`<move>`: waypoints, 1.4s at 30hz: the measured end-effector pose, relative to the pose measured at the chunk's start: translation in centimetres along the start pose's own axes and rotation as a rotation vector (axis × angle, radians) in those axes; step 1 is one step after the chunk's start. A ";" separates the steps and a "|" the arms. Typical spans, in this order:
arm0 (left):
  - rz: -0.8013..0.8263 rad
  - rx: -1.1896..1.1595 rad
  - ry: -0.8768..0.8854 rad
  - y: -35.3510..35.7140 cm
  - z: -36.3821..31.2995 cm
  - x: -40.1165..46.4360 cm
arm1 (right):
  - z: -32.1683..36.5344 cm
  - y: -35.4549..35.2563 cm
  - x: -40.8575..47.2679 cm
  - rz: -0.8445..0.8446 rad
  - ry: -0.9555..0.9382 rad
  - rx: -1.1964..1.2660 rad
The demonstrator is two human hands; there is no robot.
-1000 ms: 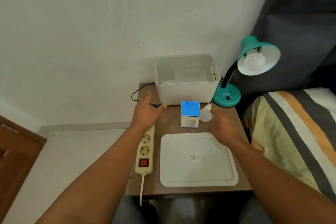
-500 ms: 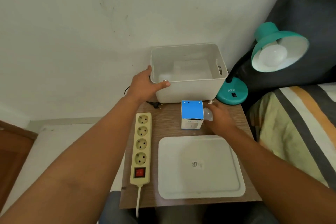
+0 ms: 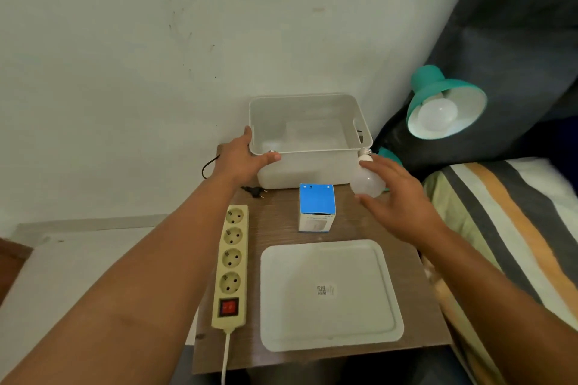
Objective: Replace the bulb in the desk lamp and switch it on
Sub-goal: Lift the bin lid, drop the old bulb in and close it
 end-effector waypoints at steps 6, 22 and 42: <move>0.020 0.068 -0.013 0.2 0.9 1.0 | 4.0 -0.7 6.9 -0.029 -0.078 -0.029; 0.016 0.050 -0.019 0.9 1.1 1.4 | -1.7 6.0 18.6 0.229 0.232 -0.293; 0.003 0.030 -0.079 3.5 2.0 -12.3 | -0.7 1.1 -0.2 -0.128 0.024 0.053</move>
Point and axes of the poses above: each hand's wrist, its own x-axis towards the middle knuckle, its own y-axis out of the palm, z = x × y, the point moved 6 cm from there along x, towards the middle knuckle, and after that the axes turned 15 degrees about x, right-handed, at the moved point
